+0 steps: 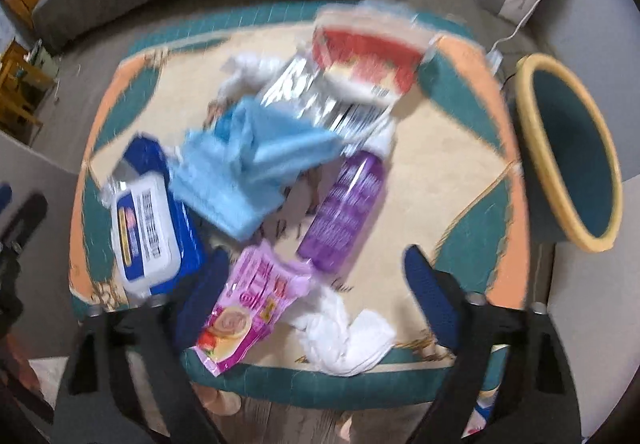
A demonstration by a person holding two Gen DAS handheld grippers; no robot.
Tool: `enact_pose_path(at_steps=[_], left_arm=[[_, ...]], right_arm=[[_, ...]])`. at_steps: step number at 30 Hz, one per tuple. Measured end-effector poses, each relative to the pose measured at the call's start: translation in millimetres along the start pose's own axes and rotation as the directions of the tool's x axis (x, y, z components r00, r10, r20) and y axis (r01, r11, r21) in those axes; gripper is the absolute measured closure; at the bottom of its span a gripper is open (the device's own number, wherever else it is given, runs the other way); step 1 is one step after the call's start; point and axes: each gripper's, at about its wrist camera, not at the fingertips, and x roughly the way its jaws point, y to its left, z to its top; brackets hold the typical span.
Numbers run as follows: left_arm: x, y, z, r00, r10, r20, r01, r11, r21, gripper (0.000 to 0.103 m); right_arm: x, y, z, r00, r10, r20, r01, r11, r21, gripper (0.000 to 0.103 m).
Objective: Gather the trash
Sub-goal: 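Grasp the blue wet-wipe pack with left tool while right tool grasps pink wrapper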
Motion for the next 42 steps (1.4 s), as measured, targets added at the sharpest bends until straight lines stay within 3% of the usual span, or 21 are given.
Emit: enact_pose_path(at_steps=[5,6,7,12,15,20,22,25,28,35,40,42], left_arm=[[3.0,-6.0,0.7,1.000,-0.006,-0.001,0.006,1.000,0.024,0.005],[3.7,-6.7,0.6,1.000,-0.010,-0.002,0.010,1.000,0.026,0.005],[4.4,-7.0,0.5,1.000,-0.014,-0.004,0.014,1.000,0.027,0.005],[11.9,-4.9,0.1,0.999,-0.017,-0.037,0.017,1.000,0.014,0.005],[16.8,-5.9,-0.8,0.999,-0.024,-0.048,0.024,1.000,0.002,0.005],[34.6,-27.1,-11.3,0.994,-0.057,-0.093,0.057,0.998,0.005,0.005],[42.9,-38.7,-15.8,0.992,-0.054,-0.114,0.056,0.998,0.014,0.005],[53.8,-55.9,-21.0,0.989,-0.051,-0.140,0.053,0.999,0.007,0.005],[61.7,-64.2,-20.6,0.986,-0.077,-0.147,0.070,0.996,-0.054,0.005],[87.6,-70.7,-27.7,0.975,-0.058,-0.215,0.035,0.993,-0.111,0.005],[99.2,-67.9,-34.3,0.958,-0.114,-0.264,0.077,0.986,-0.147,0.005],[103.8,-62.6,-37.0,0.942,-0.165,-0.291,0.112,0.975,-0.190,0.008]], right_arm=[[28.6,5.7,-13.8,0.993,0.068,-0.101,-0.063,0.997,0.053,0.064],[30.1,6.2,-15.0,0.991,0.086,-0.101,-0.079,0.995,0.064,0.086],[29.4,6.6,-15.8,0.991,0.097,-0.095,-0.090,0.993,0.072,0.095],[-7.8,11.7,-7.1,0.996,0.085,-0.031,-0.084,0.996,0.014,0.099],[-45.8,12.6,7.9,0.999,0.026,0.038,-0.023,0.996,-0.090,0.100],[-90.8,-16.0,21.9,0.986,-0.057,0.157,0.082,0.984,-0.158,0.100],[-94.1,-30.9,26.3,0.982,-0.049,0.184,0.074,0.988,-0.132,0.100],[-89.6,-47.5,32.6,0.985,0.023,0.174,-0.012,0.998,-0.063,0.100],[-87.7,-45.6,34.5,0.982,0.005,0.189,0.012,0.996,-0.087,0.100],[-74.4,-45.7,36.6,0.987,0.020,0.159,-0.001,0.993,-0.117,0.100],[-73.3,-51.5,40.2,0.987,0.043,0.153,-0.026,0.994,-0.110,0.099],[-72.3,-54.0,41.7,0.987,0.048,0.150,-0.033,0.994,-0.104,0.099]])
